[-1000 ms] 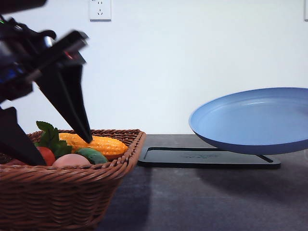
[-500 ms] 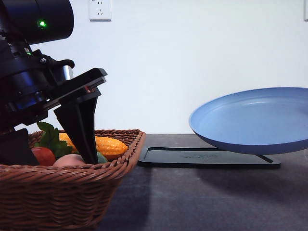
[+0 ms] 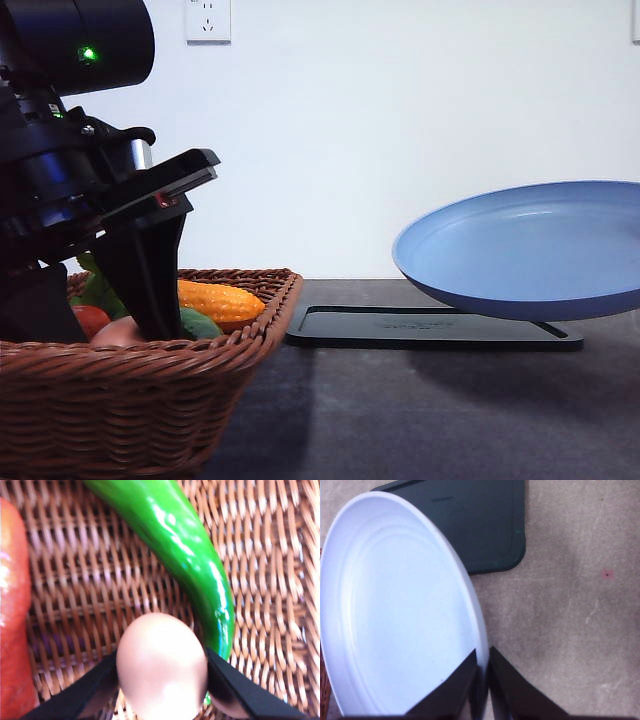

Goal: Transfer egg from basket to plate and serve

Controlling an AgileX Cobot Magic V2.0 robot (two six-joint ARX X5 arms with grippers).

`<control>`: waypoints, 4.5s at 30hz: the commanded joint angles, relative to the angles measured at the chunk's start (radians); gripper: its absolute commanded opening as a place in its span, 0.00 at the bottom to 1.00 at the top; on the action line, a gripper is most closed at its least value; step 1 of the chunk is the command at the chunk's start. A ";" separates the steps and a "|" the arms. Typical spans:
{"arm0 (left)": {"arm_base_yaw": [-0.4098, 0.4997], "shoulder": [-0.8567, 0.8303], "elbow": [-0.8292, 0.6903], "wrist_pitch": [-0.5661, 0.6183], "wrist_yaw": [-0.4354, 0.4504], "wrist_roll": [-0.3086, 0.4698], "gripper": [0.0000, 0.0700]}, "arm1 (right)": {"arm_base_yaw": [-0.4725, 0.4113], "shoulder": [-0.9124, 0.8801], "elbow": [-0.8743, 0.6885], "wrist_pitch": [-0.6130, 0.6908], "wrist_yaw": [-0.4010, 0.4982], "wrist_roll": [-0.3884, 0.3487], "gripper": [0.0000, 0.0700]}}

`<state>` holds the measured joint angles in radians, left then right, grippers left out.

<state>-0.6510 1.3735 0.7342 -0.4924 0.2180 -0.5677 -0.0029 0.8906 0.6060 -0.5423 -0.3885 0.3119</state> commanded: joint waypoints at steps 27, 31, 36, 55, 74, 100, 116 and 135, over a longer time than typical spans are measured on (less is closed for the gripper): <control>-0.147 -0.157 0.361 -0.039 0.003 0.168 0.26 | 0.154 0.055 0.031 -0.024 -0.175 0.059 0.00; -0.215 -0.133 0.361 -0.015 0.002 0.202 0.26 | 0.220 0.084 0.032 -0.024 -0.191 0.071 0.00; -0.271 -0.058 0.361 -0.013 -0.002 0.243 0.26 | 0.288 0.110 0.032 -0.021 -0.190 0.074 0.00; -0.333 0.138 0.361 -0.011 -0.002 0.280 0.28 | 0.330 0.115 0.032 -0.023 -0.200 0.080 0.00; -0.330 0.092 0.452 -0.108 -0.003 0.271 0.65 | 0.329 0.116 0.032 -0.033 -0.214 0.087 0.00; -0.315 -0.492 0.585 -0.474 -0.589 0.315 0.65 | 0.111 0.678 0.484 -0.035 -0.245 -0.058 0.00; -0.315 -0.587 0.585 -0.485 -0.632 0.313 0.65 | 0.034 1.147 0.844 -0.082 -0.245 -0.055 0.00; -0.315 -0.502 0.585 -0.540 -0.632 0.313 0.54 | 0.019 1.183 0.874 -0.110 -0.241 -0.090 0.39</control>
<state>-0.9577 0.8608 1.3006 -1.0372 -0.4114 -0.2536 0.0230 2.0521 1.4554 -0.6460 -0.6325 0.2387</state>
